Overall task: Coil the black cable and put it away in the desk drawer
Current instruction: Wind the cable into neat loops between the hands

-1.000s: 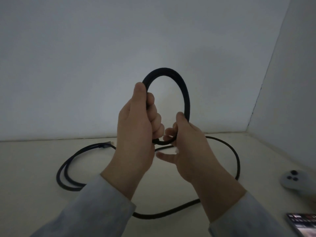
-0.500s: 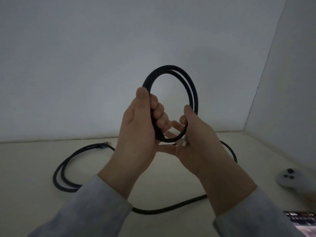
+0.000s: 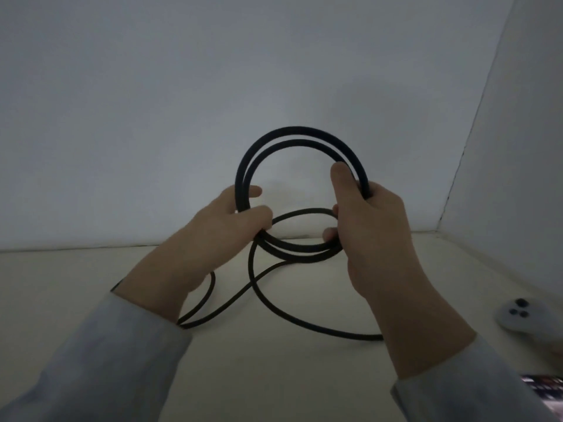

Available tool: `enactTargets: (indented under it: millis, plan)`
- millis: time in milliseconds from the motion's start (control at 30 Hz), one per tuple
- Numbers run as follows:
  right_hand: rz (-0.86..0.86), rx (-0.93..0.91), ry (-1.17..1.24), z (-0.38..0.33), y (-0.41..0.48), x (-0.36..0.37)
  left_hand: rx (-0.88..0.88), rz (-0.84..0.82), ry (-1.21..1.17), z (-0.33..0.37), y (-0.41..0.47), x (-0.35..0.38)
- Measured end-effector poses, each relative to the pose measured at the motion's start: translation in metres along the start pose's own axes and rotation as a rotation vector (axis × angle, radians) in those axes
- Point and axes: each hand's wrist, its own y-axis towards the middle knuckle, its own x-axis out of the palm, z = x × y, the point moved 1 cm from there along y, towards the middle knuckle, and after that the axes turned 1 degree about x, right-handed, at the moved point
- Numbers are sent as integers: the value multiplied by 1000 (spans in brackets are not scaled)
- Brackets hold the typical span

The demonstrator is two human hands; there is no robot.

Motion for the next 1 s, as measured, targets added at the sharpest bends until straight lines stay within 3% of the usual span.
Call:
enactTargets:
  millis: [100, 233, 533, 833, 1000]
  plan:
    - [-9, -154, -20, -1, -1, 1, -61, -192, -44, -11, 3, 4]
    - [-17, -176, -20, 5, -1, 3, -161, -267, -156, -19, 4, 8]
    - [-84, 87, 5, 12, 3, 3, 83, -72, -721, -14, 13, 7]
    - [-311, 101, 65, 17, 3, 5, 65, 49, -771, 2, 6, 4]
    - [-452, 118, -52, 13, 4, -2, -21, 125, -768, 3, 5, 0]
